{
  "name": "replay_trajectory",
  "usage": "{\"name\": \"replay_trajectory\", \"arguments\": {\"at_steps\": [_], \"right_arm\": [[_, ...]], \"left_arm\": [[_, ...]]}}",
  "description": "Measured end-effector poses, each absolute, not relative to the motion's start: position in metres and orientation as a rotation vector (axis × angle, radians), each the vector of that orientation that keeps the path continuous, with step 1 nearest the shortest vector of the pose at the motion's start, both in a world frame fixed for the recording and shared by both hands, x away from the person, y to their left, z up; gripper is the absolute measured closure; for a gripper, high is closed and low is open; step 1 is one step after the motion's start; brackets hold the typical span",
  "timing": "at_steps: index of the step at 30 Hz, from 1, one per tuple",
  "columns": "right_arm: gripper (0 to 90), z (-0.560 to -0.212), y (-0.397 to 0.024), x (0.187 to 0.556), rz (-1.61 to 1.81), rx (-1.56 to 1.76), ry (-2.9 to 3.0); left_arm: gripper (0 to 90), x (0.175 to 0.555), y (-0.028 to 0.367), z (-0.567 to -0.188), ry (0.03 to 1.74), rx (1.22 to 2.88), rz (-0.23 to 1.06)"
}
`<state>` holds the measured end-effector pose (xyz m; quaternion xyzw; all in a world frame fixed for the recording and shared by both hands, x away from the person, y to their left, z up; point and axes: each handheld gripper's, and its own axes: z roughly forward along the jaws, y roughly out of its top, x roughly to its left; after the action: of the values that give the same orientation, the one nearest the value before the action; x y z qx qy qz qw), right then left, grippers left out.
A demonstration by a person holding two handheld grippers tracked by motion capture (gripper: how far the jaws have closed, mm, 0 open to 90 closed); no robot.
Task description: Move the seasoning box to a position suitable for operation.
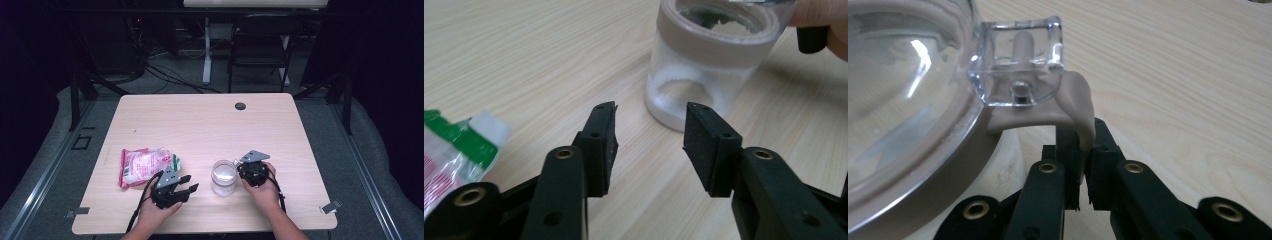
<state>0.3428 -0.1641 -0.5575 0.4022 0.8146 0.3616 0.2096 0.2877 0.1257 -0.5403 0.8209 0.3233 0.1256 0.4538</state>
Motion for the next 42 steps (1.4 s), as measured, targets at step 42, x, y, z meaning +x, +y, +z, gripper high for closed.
{"name": "replay_trajectory", "arguments": {"at_steps": [42], "right_arm": [[66.8,-0.507,-0.187,0.247,1.183,1.243,2.11]], "left_arm": [[71.0,0.302,0.115,-0.523,0.797,2.023,0.254]]}}
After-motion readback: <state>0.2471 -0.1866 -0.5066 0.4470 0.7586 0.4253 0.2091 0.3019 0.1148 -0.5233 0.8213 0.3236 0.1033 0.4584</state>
